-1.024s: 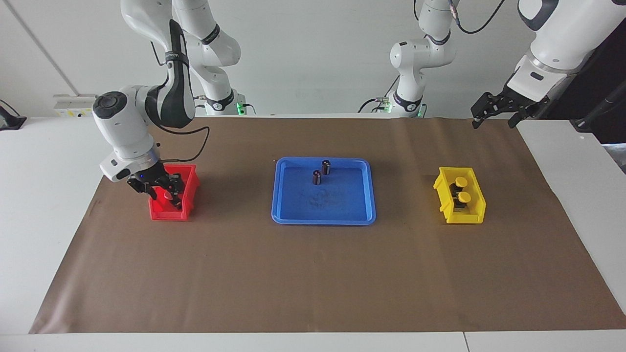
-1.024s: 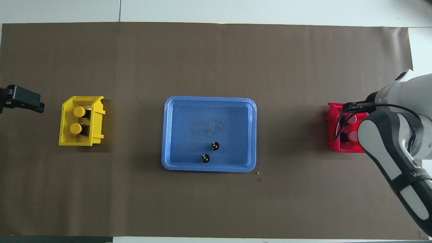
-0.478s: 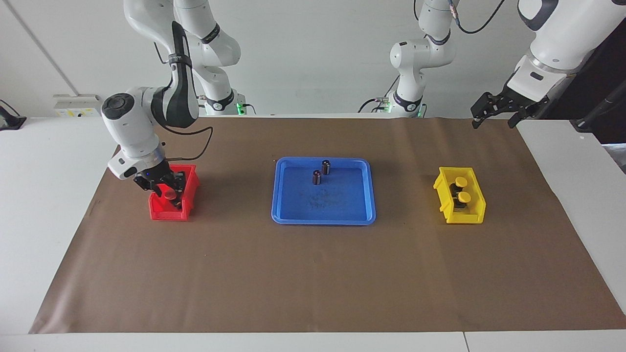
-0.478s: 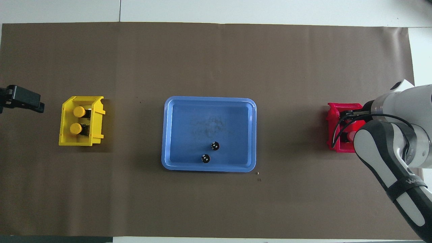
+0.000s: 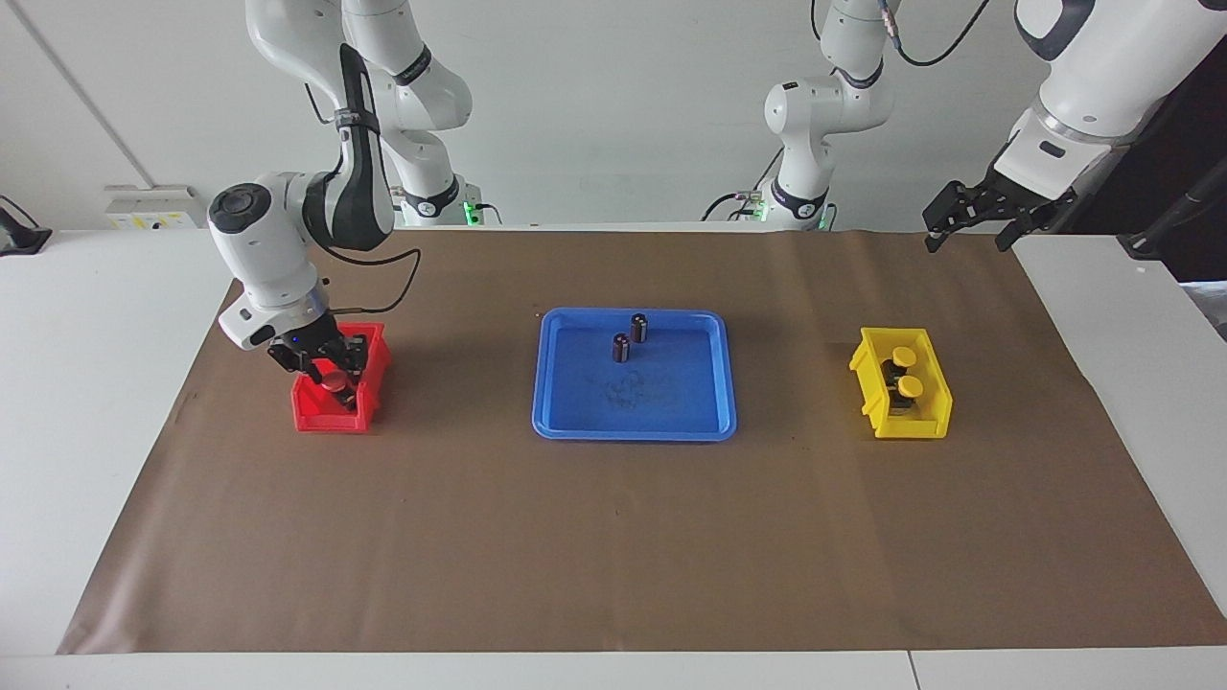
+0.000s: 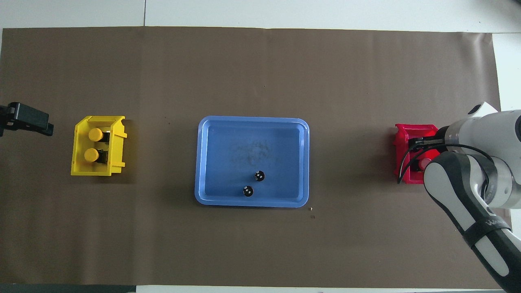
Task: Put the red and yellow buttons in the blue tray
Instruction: 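Carry the red button into the blue tray while the left gripper reaches yellow holder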
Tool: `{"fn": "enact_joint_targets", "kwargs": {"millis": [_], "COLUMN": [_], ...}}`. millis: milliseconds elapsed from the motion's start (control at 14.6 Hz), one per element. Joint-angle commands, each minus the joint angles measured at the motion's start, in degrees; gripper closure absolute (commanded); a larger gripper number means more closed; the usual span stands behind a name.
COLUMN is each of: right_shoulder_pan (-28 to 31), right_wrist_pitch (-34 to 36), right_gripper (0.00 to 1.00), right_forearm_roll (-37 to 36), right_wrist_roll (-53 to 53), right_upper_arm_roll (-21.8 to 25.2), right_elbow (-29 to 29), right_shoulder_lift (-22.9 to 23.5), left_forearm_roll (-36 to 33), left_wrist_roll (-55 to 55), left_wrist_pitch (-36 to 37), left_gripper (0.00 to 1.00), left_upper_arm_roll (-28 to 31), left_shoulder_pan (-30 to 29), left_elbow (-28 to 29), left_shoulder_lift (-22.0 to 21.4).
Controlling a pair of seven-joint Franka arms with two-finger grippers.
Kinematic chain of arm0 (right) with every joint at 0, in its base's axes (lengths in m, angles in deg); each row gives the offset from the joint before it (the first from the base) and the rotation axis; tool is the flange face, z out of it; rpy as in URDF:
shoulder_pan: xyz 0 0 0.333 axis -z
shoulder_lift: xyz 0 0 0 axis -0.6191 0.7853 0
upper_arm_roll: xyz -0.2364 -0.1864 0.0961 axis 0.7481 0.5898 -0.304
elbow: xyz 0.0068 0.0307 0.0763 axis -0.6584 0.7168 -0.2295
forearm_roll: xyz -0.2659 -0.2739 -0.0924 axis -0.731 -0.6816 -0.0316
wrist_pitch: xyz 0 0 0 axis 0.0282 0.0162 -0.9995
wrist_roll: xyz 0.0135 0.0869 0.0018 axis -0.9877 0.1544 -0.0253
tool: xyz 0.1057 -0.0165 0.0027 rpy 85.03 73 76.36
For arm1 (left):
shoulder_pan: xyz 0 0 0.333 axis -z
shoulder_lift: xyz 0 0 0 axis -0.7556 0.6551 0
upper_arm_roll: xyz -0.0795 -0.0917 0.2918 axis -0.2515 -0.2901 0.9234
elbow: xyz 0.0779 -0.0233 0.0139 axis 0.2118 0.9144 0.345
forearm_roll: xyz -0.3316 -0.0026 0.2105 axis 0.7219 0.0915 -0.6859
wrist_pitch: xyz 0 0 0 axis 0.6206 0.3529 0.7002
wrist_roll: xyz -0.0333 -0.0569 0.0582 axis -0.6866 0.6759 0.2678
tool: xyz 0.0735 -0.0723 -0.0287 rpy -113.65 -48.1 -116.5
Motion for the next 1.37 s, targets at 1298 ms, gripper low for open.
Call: {"fn": "enact_joint_targets", "kwargs": {"millis": [1298], "right_shoulder_pan": [-32.4], "right_wrist_pitch": [23.6], "right_gripper": [0.83], "right_forearm_roll": [1.9], "right_wrist_roll": [-47.5], "right_upper_arm_roll": [-0.7], "right_elbow": [-41.9], "right_shoulder_lift": [18.0], "left_forearm_roll": [-0.9], "left_wrist_roll": [4.8], "left_wrist_pitch": [-40.9], "left_gripper": [0.26], "left_upper_arm_roll": [-0.1], "left_shoulder_pan": [-2.9], "left_elbow": [31.9], "left_shoulder_lift": [-0.4]}}
